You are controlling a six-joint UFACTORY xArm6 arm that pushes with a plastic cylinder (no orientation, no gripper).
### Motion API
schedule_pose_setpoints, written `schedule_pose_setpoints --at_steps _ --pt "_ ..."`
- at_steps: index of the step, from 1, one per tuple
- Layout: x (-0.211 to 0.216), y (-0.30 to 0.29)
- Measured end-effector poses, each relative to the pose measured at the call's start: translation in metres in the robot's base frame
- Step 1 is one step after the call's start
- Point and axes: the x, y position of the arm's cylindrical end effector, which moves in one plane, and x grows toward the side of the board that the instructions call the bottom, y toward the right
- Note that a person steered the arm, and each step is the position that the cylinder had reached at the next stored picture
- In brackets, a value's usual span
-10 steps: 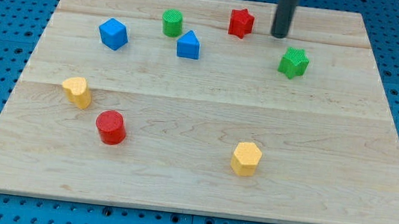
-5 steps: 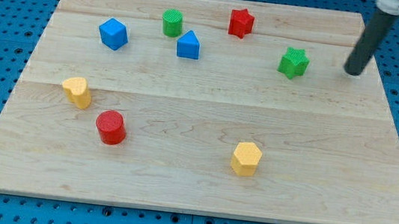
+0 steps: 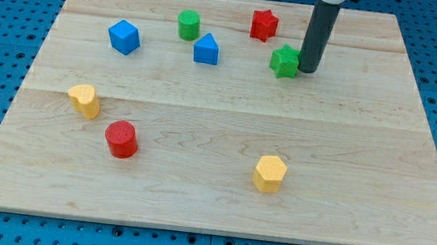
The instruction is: Slide the green star closer to the red star
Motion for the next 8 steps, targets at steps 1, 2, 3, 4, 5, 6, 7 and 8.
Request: schedule_pose_setpoints --at_steps 1,2,3,4,5,6,7,8 --pt "-0.003 0.013" --pt "0.035 0.040" --pt "0.068 0.029" --pt "0.049 0.026" --pt "0.029 -0.005" --pt "0.010 -0.005" --pt "0.004 -0.001" --pt "-0.030 0.002"
